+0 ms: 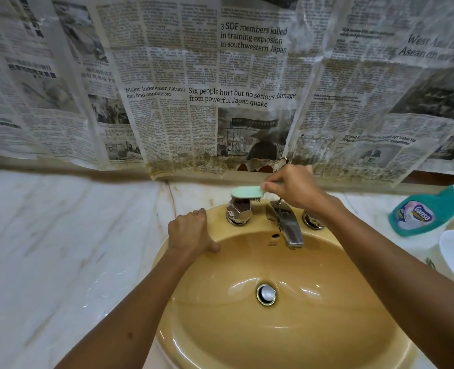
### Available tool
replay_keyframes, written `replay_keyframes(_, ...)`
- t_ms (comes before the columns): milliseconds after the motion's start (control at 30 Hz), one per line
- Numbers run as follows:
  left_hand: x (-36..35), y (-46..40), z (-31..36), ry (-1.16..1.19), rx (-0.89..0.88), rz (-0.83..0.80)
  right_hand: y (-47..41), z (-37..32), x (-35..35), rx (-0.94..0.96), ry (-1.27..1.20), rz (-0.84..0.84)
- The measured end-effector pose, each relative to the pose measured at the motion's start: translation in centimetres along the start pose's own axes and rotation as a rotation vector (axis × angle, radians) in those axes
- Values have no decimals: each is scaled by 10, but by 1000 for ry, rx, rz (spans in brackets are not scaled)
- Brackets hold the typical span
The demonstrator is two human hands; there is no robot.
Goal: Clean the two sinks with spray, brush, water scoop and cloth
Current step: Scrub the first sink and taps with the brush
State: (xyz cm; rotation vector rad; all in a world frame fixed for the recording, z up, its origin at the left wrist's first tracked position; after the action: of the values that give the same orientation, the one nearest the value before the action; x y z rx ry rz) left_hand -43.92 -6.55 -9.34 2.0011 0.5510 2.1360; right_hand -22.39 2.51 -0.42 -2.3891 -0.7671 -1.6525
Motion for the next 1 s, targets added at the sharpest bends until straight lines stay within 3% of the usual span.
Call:
replay_keyframes(67, 0, 0, 0, -2, 0, 2, 1, -2, -2, 31, -64, -87)
replay_keyframes(200, 0, 1, 0, 8, 2, -10, 0, -6, -2, 15, -19, -61)
replay_keyframes(267, 1, 1, 0, 9, 4, -9, -1, -9, 1, 45, -77, -149)
replay_keyframes(567, 1, 1, 0, 7, -4, -6, -7, -23, -2, 5, 2, -63)
replay_keyframes(667, 0, 1, -1, 13, 0, 1, -9, -28, -3, 38, -47, -158)
replay_keyframes(767, -1, 1, -1, 12, -5, 2, -9, -30, 0, -1, -68, -119)
replay_keyframes(867, 0, 1, -1, 22, 3, 5, -9, -27, -1, 34, -94, -189)
replay_keyframes(1000, 0, 2, 0, 20, 2, 2, -5, -20, 0, 9, -49, -105)
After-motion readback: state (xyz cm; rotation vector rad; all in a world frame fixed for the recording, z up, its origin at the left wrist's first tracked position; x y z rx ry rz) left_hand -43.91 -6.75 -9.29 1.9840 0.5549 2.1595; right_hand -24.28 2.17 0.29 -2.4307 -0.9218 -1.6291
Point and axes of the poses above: each hand's wrist, its own y-axis away from the middle knuckle, its own x-axis out of the back of the hand, z = x × y, the point moved 1 cm from there along -y, towards the middle knuckle, and after that the axes turned 12 degrees about -z, right-handed, at the moved point
